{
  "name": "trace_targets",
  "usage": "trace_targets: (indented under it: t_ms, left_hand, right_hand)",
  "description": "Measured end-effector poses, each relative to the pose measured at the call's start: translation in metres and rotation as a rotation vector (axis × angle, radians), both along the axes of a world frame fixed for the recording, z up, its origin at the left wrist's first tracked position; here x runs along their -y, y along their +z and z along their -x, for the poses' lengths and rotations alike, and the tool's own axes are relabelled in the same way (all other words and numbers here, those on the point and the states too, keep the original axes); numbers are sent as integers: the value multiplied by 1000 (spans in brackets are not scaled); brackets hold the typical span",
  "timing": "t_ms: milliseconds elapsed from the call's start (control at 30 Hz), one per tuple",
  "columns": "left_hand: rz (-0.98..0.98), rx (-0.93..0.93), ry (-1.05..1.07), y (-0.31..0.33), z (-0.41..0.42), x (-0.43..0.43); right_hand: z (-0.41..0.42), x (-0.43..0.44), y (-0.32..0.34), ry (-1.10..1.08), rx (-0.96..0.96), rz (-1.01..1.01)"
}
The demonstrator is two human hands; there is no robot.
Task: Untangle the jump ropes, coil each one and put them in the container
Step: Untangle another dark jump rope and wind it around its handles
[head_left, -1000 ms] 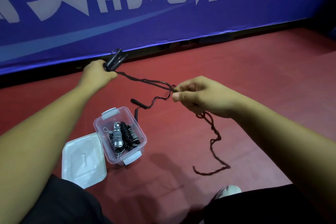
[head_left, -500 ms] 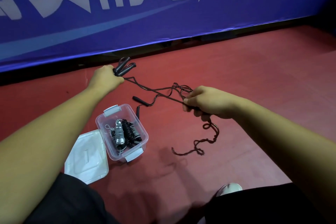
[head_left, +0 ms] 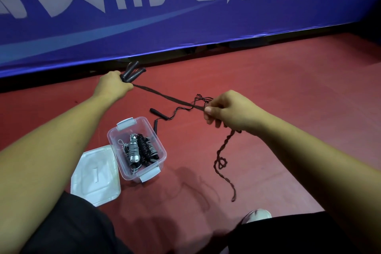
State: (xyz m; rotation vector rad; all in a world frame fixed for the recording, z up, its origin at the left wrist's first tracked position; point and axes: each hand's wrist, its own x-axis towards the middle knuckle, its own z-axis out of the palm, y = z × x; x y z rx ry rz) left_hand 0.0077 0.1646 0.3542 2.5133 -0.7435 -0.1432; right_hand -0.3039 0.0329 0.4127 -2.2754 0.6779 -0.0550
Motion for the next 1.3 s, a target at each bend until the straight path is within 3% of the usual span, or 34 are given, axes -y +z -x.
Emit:
trace_targets:
  t_ms: [167, 333, 467, 567, 700, 867, 967, 1067, 1300]
  left_hand:
    - [-18, 102, -25, -5, 1, 3]
    - [-223, 139, -114, -19, 11, 5]
    - [-419, 166, -302, -26, 32, 10]
    - [-575, 132, -496, -35, 56, 12]
    - [-568, 84, -678, -48, 88, 17]
    - [-648, 199, -975, -38, 121, 22]
    - [-610, 176, -1131, -23, 136, 21]
    - [-445, 112, -1216, -12, 145, 17]
    - [83, -238, -1068, 26, 153, 11]
  right_hand:
    - [3, -4, 3, 79, -137, -71]
    - [6, -2, 7, 99, -34, -416]
    - [9, 2, 23, 112, 55, -254]
    - [11, 21, 25, -39, 182, -181]
    - [12, 49, 17, -211, 287, -125]
    - [8, 68, 8, -314, 324, 43]
    - [5, 75, 0, -296, 352, 129]
    - [5, 85, -8, -284, 318, 218]
    - [17, 109, -35, -305, 182, 244]
